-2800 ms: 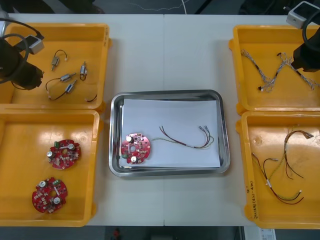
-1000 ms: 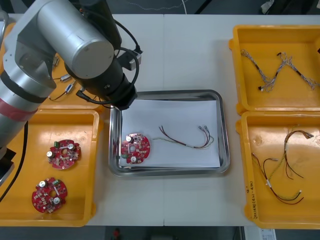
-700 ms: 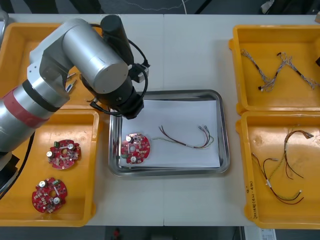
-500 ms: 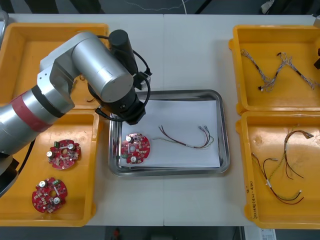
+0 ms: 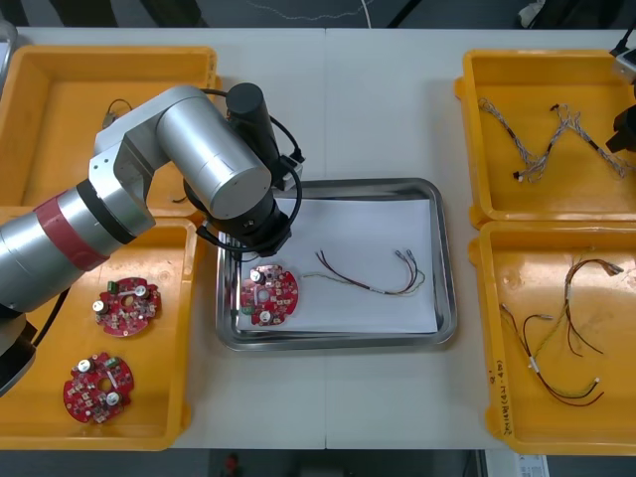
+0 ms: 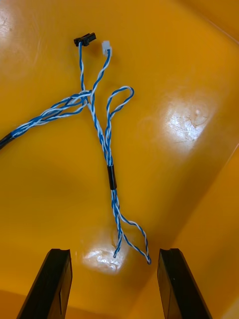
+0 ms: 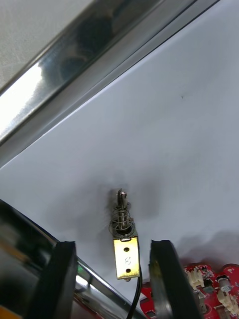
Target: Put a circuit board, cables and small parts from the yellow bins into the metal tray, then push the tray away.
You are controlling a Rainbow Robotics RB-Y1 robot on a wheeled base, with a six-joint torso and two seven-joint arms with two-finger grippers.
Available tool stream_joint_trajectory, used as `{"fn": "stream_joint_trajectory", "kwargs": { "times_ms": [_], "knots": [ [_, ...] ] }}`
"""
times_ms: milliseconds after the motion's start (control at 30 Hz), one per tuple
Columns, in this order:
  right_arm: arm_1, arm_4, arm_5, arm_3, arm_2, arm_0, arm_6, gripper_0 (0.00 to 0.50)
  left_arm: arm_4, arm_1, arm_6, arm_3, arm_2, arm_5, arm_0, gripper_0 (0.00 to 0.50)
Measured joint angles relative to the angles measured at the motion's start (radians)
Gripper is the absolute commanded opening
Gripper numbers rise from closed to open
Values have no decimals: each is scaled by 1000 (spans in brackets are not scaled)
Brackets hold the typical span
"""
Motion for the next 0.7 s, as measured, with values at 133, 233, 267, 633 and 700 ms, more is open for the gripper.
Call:
{"fn": "stream_joint_trajectory", "kwargs": {
  "times_ms": [133,233,267,633,700],
  "knots": [
    [0,-21,-18,18,0,0,0,500,0,0,0,0,0,-1,0,500],
    [-1,-49,-37,19,0,1,0,500,0,0,0,0,0,-1,0,500],
    [-1,-56,-44,19,0,1,0,500,0,0,0,0,0,-1,-1,500],
    [-1,-116,-118,19,0,36,37,500,2,0,0,-17,14,74,-23,500],
    [-1,-120,-133,19,0,45,46,500,5,0,0,-33,37,104,-25,500]
  ]
}}
